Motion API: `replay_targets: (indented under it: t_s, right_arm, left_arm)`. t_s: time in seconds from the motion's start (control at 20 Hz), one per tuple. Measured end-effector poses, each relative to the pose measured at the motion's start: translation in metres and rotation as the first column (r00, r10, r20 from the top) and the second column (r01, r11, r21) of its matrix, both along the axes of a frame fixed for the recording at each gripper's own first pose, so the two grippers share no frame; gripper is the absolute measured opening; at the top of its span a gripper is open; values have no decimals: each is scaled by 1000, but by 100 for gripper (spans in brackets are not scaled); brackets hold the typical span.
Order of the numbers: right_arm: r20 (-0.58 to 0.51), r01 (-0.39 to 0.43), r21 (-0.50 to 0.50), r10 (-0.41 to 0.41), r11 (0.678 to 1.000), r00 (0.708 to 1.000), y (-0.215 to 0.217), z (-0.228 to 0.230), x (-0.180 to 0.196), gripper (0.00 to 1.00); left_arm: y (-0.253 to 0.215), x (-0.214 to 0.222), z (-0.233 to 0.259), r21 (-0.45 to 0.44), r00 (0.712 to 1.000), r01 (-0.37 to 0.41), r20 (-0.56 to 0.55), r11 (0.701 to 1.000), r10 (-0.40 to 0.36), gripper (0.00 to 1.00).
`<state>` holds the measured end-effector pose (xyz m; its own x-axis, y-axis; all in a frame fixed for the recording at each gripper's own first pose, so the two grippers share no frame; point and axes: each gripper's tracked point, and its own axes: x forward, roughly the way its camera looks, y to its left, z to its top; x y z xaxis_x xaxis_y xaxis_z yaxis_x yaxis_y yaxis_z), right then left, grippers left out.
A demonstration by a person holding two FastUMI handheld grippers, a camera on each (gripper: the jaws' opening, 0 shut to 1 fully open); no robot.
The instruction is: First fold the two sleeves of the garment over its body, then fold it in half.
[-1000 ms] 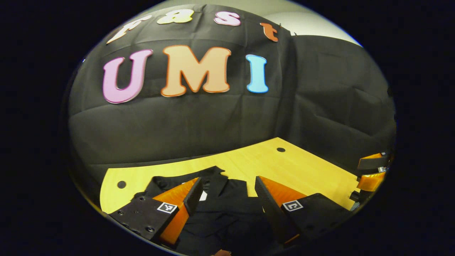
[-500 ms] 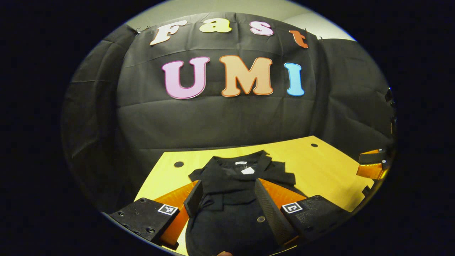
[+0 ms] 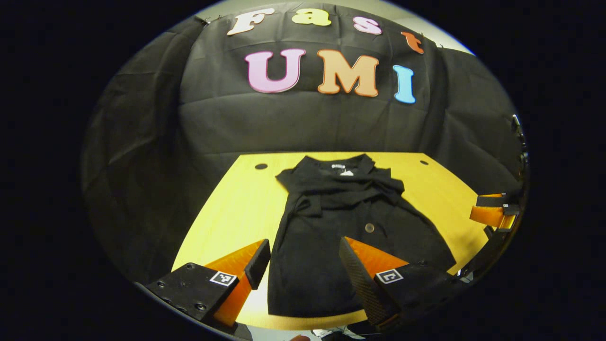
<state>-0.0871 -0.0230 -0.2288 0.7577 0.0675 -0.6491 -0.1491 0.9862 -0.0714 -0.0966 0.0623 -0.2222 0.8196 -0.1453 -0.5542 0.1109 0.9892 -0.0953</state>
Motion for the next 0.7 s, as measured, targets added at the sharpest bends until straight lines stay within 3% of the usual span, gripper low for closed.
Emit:
replay_targets:
  t_s: [0.15,0.2,0.25,0.3,0.35,0.4,0.65,0.7]
  right_arm:
    - [-56,34,-43,-36,999,998,-11,-28,-15,94]
    - [-80,44,-55,-48,998,996,-8,-31,-26,98]
    - [-108,54,-66,-61,996,992,-10,-42,-32,94]
    - [-136,63,-76,-73,995,988,-13,-55,-39,99]
    - [-166,70,-86,-84,994,982,-16,-66,-45,94]
    - [-197,76,-95,-94,993,976,-19,-77,-50,99]
    - [-270,90,-136,-125,987,955,-26,-100,-68,95]
    - [-279,88,-145,-126,985,952,-28,-101,-71,99]
  left_arm:
    - [10,-20,-30,10,998,-12,-55,1000,12,91]
    - [14,-26,-41,17,997,-14,-78,1000,15,91]
    - [17,-31,-52,20,995,-18,-97,1000,20,87]
    - [20,-36,-62,20,993,-23,-119,1000,25,91]
    - [24,-40,-72,21,990,-31,-140,999,34,91]
    - [27,-46,-83,25,985,-39,-169,999,42,91]
    - [34,-66,-120,47,963,-64,-261,997,74,92]
    - [33,-68,-122,46,961,-63,-268,997,73,92]
